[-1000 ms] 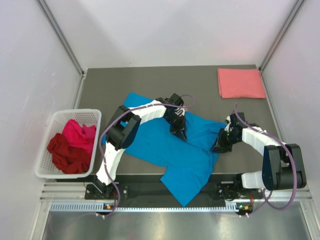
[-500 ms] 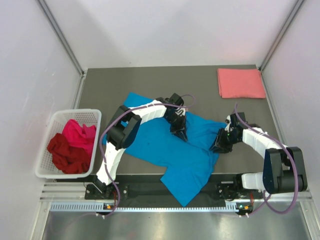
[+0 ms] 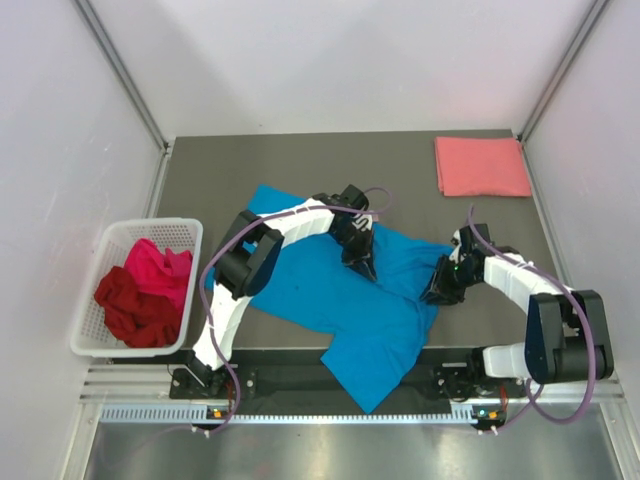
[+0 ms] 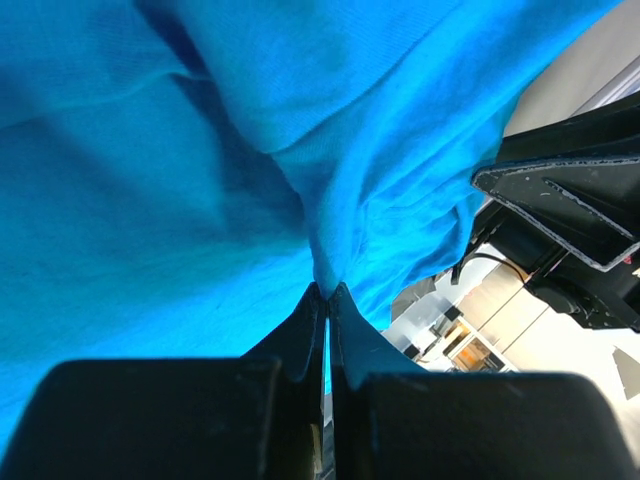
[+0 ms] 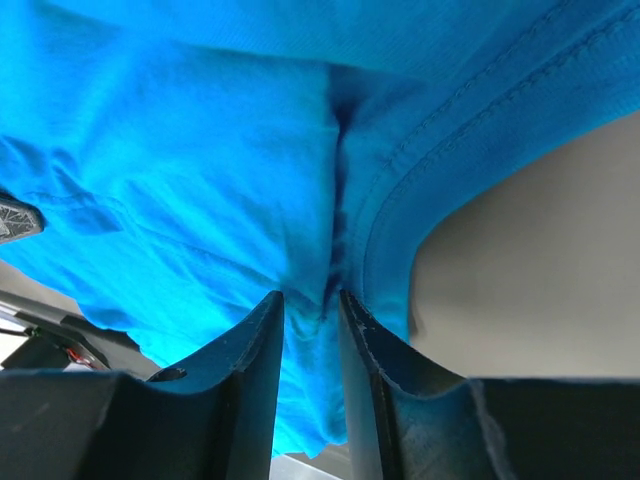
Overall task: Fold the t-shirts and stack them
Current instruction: Fold the tshirt
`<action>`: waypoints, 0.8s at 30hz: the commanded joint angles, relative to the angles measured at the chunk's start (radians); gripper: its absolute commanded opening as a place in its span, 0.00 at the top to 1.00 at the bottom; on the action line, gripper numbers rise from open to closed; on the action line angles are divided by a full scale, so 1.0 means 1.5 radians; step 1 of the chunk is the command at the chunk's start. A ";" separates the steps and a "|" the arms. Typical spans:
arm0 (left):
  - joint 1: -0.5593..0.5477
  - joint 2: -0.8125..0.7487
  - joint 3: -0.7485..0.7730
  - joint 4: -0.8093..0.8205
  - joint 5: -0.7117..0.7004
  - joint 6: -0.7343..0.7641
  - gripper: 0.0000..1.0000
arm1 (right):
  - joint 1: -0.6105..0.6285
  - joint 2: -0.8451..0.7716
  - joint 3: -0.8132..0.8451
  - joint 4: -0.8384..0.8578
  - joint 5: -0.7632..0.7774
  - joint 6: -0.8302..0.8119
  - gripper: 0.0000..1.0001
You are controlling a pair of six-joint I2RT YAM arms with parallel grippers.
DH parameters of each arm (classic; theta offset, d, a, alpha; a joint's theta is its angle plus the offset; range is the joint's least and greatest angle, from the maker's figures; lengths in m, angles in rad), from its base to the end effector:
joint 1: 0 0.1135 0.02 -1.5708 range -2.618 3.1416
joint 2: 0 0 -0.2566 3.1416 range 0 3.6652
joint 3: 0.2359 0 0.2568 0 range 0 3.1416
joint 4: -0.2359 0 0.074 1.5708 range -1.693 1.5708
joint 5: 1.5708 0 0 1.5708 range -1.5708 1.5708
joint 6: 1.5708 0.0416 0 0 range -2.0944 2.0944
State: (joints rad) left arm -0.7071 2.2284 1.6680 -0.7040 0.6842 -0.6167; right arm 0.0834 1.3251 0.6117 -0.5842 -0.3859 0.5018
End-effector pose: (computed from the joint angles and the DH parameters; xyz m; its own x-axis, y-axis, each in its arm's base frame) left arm 0.3268 -0.3138 0.1334 -0.9663 0.2362 0.1025 0.1097 0.7378 -0.6661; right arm 0.2140 0.0336 0.1360 -0.9271 0.3697 -0.0622 0.3052 0.8406 0.4475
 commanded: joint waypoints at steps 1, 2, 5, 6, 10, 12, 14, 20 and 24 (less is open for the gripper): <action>0.002 0.003 0.020 -0.006 0.013 0.015 1.00 | 0.010 0.013 0.013 0.028 0.006 0.004 0.71; 0.003 0.002 0.019 -0.005 0.014 0.014 1.00 | 0.010 0.015 0.010 0.030 0.006 0.005 0.71; 0.003 0.003 0.019 -0.004 0.015 0.013 1.00 | 0.010 0.019 0.011 0.036 -0.001 0.003 0.75; 0.002 0.003 0.019 -0.004 0.015 0.012 1.00 | 0.011 0.019 0.013 0.032 -0.004 0.004 0.76; 0.003 0.003 0.017 -0.001 0.014 0.010 1.00 | 0.015 0.007 0.033 0.014 -0.003 0.003 0.87; 0.003 0.005 0.017 0.000 0.016 0.009 1.00 | 0.014 0.002 0.042 0.001 -0.007 0.003 0.95; 0.002 0.004 0.017 0.002 0.017 0.007 1.00 | 0.014 -0.003 0.045 -0.010 -0.012 0.002 0.99; 0.003 -0.001 0.016 0.000 0.012 0.006 1.00 | 0.014 -0.039 0.064 -0.065 -0.016 -0.002 1.00; 0.002 -0.009 0.012 -0.015 0.002 0.011 1.00 | 0.014 -0.062 0.069 -0.097 -0.031 -0.006 1.00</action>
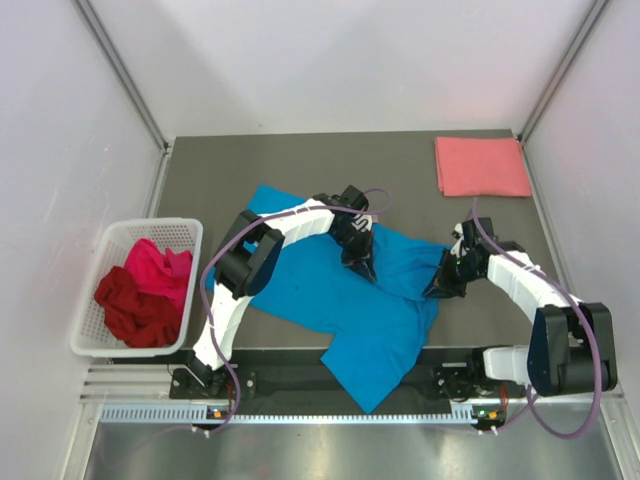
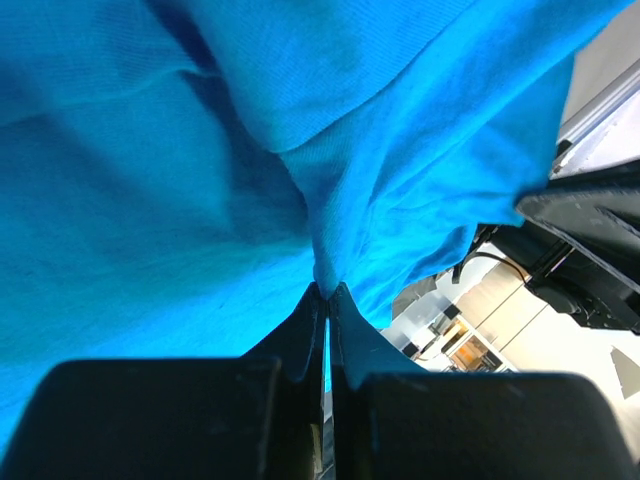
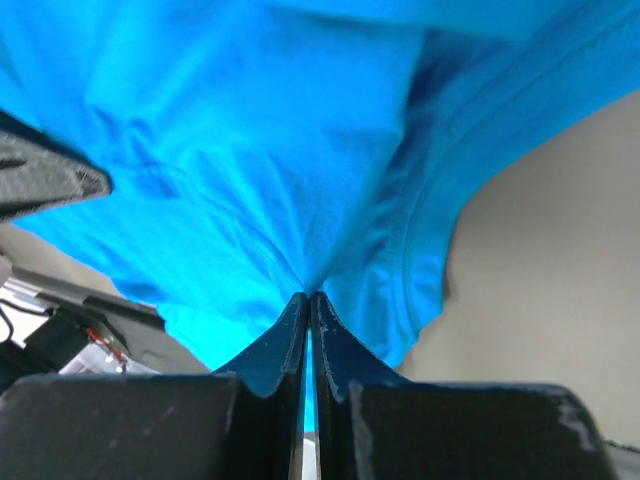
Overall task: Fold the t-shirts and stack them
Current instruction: Fold the tshirt
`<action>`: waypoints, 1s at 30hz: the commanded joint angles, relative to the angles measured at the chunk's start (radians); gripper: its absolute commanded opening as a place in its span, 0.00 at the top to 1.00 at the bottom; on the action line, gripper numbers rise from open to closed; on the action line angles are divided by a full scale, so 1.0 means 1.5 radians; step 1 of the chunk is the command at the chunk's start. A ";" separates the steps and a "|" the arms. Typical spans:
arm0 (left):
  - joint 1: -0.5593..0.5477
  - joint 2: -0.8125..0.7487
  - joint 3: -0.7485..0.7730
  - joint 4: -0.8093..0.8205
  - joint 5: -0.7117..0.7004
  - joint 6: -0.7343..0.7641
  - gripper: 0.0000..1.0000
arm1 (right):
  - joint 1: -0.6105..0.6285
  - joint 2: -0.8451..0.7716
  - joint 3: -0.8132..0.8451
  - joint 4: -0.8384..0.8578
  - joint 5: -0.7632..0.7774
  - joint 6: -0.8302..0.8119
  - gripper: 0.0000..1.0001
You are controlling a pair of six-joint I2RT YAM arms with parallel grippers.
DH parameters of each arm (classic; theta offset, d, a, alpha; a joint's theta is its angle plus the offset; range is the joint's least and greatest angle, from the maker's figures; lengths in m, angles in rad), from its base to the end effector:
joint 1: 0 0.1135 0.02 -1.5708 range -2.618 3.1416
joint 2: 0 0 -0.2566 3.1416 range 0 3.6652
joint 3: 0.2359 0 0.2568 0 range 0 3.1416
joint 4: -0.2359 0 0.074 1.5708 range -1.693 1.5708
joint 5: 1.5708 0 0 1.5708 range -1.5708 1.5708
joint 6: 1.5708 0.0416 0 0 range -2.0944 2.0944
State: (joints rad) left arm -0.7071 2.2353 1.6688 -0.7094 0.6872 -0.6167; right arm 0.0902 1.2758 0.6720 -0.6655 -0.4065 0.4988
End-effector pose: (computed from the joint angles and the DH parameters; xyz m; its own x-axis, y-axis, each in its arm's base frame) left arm 0.3265 -0.3137 0.1306 -0.9649 0.2365 0.1139 0.1033 0.7412 -0.6633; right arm 0.2160 0.0360 0.1595 -0.9306 0.3570 -0.0802 0.2796 0.8352 0.4736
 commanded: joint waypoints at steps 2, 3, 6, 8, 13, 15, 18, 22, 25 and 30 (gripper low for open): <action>0.002 -0.021 0.006 -0.018 -0.005 0.013 1.00 | 0.008 -0.038 0.030 -0.053 -0.021 -0.007 1.00; 0.003 -0.024 0.002 -0.018 -0.007 0.013 1.00 | 0.009 -0.043 0.033 -0.067 -0.027 -0.010 1.00; 0.003 -0.035 -0.010 -0.017 -0.012 0.010 1.00 | 0.009 -0.049 0.038 -0.086 -0.033 -0.024 1.00; 0.003 -0.041 -0.016 -0.017 -0.016 0.010 1.00 | 0.009 -0.055 0.038 -0.100 -0.039 -0.030 1.00; 0.003 -0.039 -0.022 -0.021 -0.018 0.012 1.00 | 0.009 -0.063 0.029 -0.118 -0.056 -0.046 1.00; 0.003 -0.039 -0.023 -0.021 -0.017 0.012 1.00 | 0.009 -0.064 0.025 -0.120 -0.063 -0.048 1.00; 0.003 -0.037 -0.023 -0.022 -0.019 0.012 1.00 | 0.009 -0.071 0.015 -0.123 -0.072 -0.048 1.00; 0.003 -0.035 -0.022 -0.023 -0.019 0.012 1.00 | 0.010 -0.066 -0.001 -0.119 -0.089 -0.049 1.00; 0.003 -0.031 -0.022 -0.025 -0.022 0.011 1.00 | 0.012 -0.055 -0.016 -0.109 -0.107 -0.049 1.00; 0.003 -0.025 -0.019 -0.032 -0.026 0.013 1.00 | 0.017 -0.036 -0.039 -0.093 -0.132 -0.048 1.00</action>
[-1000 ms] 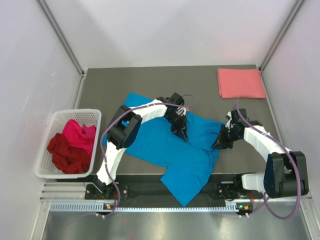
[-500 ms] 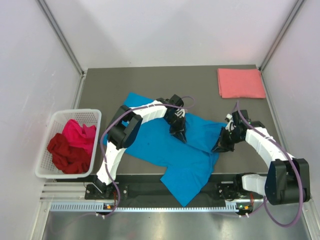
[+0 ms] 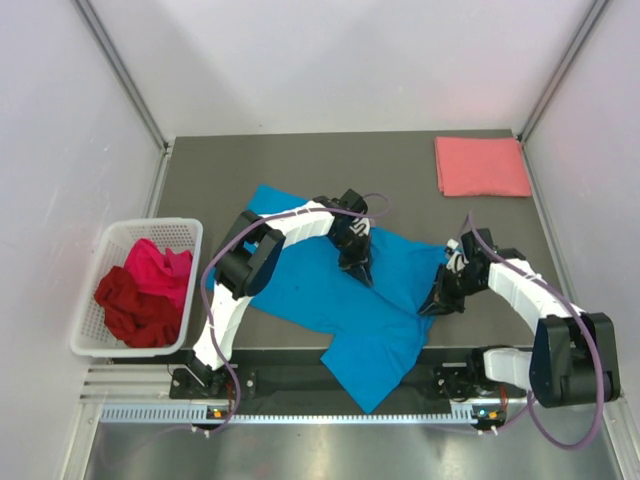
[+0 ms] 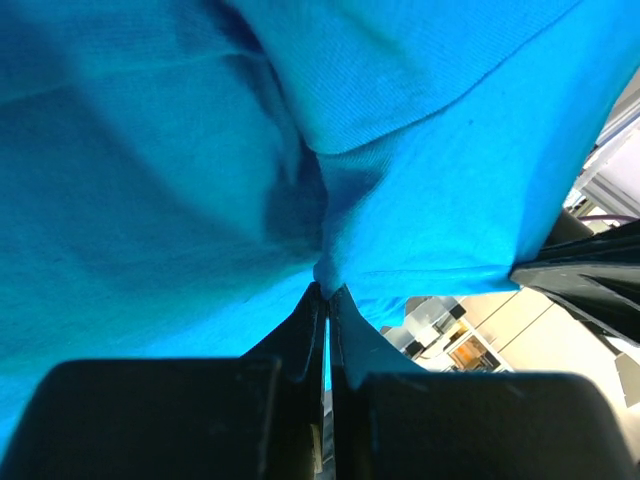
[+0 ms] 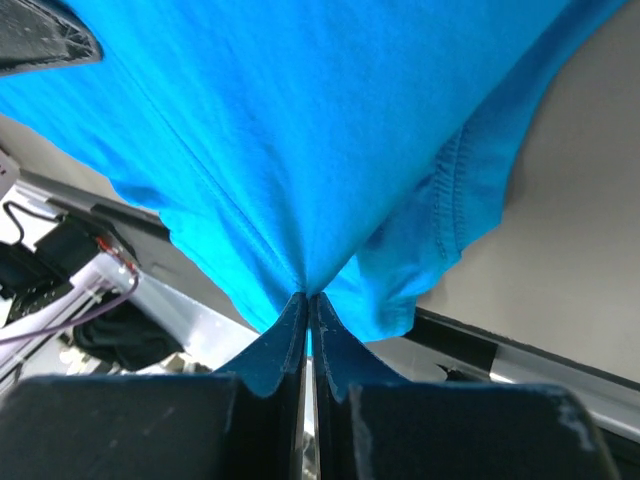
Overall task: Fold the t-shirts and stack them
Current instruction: Fold the tshirt
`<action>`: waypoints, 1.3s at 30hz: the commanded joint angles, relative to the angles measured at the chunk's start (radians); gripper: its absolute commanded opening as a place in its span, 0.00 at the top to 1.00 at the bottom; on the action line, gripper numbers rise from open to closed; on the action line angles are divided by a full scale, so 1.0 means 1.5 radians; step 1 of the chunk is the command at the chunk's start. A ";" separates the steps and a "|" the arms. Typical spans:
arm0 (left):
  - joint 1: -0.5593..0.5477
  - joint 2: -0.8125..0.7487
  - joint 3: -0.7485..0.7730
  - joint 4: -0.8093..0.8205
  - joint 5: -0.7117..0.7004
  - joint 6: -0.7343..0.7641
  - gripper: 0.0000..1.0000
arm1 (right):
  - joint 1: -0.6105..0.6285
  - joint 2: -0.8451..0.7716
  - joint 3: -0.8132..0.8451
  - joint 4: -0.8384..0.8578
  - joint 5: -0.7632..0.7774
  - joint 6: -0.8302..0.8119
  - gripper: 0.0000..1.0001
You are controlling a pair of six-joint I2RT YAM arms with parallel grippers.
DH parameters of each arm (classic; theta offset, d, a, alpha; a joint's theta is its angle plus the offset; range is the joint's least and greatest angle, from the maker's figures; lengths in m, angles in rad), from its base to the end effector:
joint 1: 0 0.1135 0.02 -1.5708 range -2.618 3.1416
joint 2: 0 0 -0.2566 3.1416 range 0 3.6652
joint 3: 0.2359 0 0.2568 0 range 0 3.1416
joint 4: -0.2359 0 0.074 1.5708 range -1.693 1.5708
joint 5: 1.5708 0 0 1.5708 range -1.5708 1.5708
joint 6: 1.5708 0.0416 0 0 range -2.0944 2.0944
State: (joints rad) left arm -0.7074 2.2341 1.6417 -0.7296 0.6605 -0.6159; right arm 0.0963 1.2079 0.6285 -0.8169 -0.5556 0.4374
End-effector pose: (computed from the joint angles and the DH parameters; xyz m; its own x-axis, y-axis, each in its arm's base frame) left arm 0.3216 -0.3086 0.1225 -0.9641 0.2241 0.1425 0.0871 0.7736 -0.6276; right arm 0.1867 0.0401 0.1592 -0.9612 0.2687 0.0628 0.2587 0.7982 0.5441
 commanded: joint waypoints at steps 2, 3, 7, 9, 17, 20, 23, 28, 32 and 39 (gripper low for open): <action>0.003 -0.024 -0.001 -0.022 -0.010 0.014 1.00 | 0.013 0.017 -0.016 0.015 -0.040 -0.006 1.00; 0.004 -0.023 -0.001 -0.022 -0.011 0.014 1.00 | 0.012 0.024 -0.018 0.017 -0.043 -0.006 1.00; 0.003 -0.016 0.008 -0.033 -0.014 0.019 0.99 | 0.015 0.043 -0.020 0.031 -0.045 -0.009 0.97; 0.004 -0.014 0.018 -0.043 -0.026 0.027 0.95 | 0.015 0.053 -0.011 0.033 -0.043 -0.009 0.91; 0.047 -0.087 0.020 -0.100 -0.070 0.120 0.56 | -0.100 0.041 0.119 0.018 0.011 -0.023 0.49; 0.094 -0.137 0.019 -0.090 -0.078 0.156 0.51 | -0.134 0.067 0.186 0.030 0.056 -0.023 0.37; 0.149 -0.171 0.016 -0.053 -0.113 0.167 0.50 | -0.166 0.113 0.224 0.057 0.066 -0.018 0.35; 0.272 -0.121 0.043 0.027 -0.143 0.113 0.53 | -0.202 0.179 0.248 0.115 0.070 0.000 0.38; 0.351 -0.025 0.142 0.038 -0.151 0.096 0.58 | -0.213 0.223 0.264 0.147 0.082 0.006 0.49; 0.403 0.063 0.230 0.072 -0.127 0.068 0.61 | -0.229 0.270 0.289 0.153 0.102 -0.006 0.52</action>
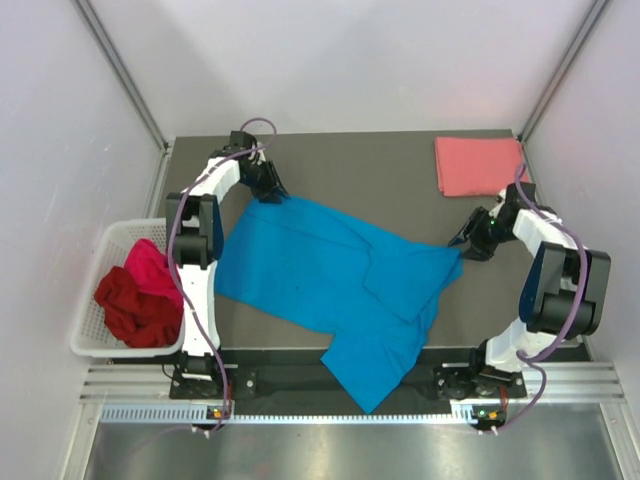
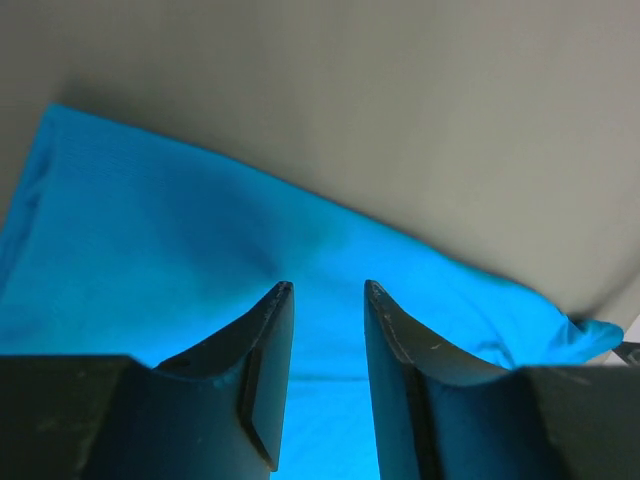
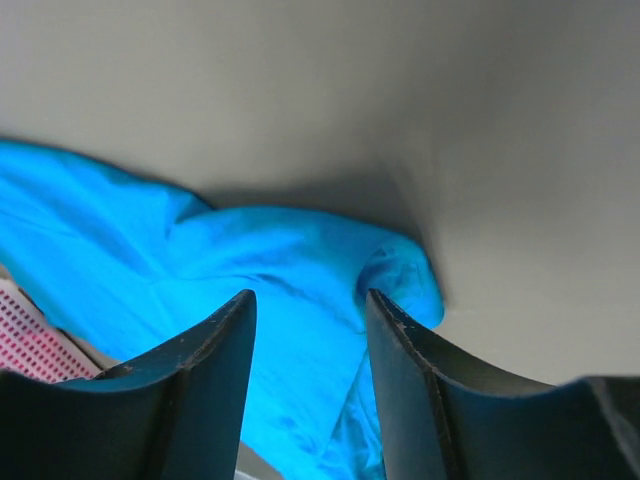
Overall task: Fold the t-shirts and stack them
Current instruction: Fold the tshirt
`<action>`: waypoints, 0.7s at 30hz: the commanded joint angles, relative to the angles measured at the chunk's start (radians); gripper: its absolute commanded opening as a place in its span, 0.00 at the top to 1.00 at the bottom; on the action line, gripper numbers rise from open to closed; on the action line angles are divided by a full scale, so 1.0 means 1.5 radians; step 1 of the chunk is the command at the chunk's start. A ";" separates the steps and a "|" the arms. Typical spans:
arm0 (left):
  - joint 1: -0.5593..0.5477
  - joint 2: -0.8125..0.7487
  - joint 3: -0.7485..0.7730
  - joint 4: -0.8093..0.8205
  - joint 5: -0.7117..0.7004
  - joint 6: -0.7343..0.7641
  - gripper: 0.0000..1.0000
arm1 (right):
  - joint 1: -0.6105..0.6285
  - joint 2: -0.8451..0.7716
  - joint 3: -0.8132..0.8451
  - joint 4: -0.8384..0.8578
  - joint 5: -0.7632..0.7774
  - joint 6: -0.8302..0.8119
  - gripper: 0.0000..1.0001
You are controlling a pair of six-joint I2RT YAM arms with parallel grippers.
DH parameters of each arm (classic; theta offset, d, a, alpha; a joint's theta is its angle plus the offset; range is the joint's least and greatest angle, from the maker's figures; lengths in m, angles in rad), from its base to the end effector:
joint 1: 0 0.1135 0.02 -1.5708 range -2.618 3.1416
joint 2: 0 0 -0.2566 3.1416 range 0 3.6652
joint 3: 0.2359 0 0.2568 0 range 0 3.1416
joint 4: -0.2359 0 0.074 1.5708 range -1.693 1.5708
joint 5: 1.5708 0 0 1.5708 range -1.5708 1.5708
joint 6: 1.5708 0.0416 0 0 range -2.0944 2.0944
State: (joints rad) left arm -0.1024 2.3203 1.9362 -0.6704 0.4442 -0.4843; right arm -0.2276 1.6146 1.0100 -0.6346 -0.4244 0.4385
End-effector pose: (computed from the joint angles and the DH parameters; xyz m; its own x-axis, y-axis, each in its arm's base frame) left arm 0.4994 -0.0693 0.1664 -0.9068 -0.3294 -0.2629 -0.1343 0.8171 -0.5606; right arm 0.3032 -0.0526 0.1715 -0.8021 0.5830 -0.1294 0.4590 0.7406 0.4907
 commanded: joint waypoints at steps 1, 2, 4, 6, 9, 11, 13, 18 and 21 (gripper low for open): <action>0.003 0.017 0.036 0.033 0.018 -0.024 0.62 | -0.014 0.000 0.034 0.033 0.015 -0.007 0.51; 0.006 0.022 0.039 0.030 0.018 -0.025 0.62 | -0.017 0.005 0.034 0.034 0.014 -0.007 0.50; 0.010 0.029 0.039 0.026 0.010 -0.023 0.63 | -0.018 0.011 0.034 0.039 0.013 -0.009 0.48; 0.013 0.032 0.035 0.023 0.006 -0.017 0.63 | -0.017 0.020 0.028 0.054 0.002 -0.009 0.47; 0.015 0.036 0.036 0.011 -0.011 -0.009 0.63 | -0.018 0.027 0.020 0.070 -0.010 -0.007 0.47; 0.017 0.040 0.035 0.006 -0.022 -0.005 0.63 | -0.018 0.035 0.020 0.078 -0.011 -0.004 0.47; 0.019 0.044 0.037 -0.004 -0.023 -0.002 0.63 | -0.017 0.040 0.023 0.082 -0.009 -0.003 0.48; 0.025 0.057 0.040 -0.019 -0.039 0.006 0.64 | -0.017 0.065 0.040 0.083 -0.006 -0.002 0.54; 0.027 0.068 0.046 -0.030 -0.039 0.006 0.64 | -0.018 0.077 0.046 0.075 -0.004 0.001 0.61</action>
State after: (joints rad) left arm -0.0788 2.3833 1.9759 -0.6823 0.4362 -0.5037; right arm -0.2413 1.7130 1.0271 -0.5400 -0.4236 0.4385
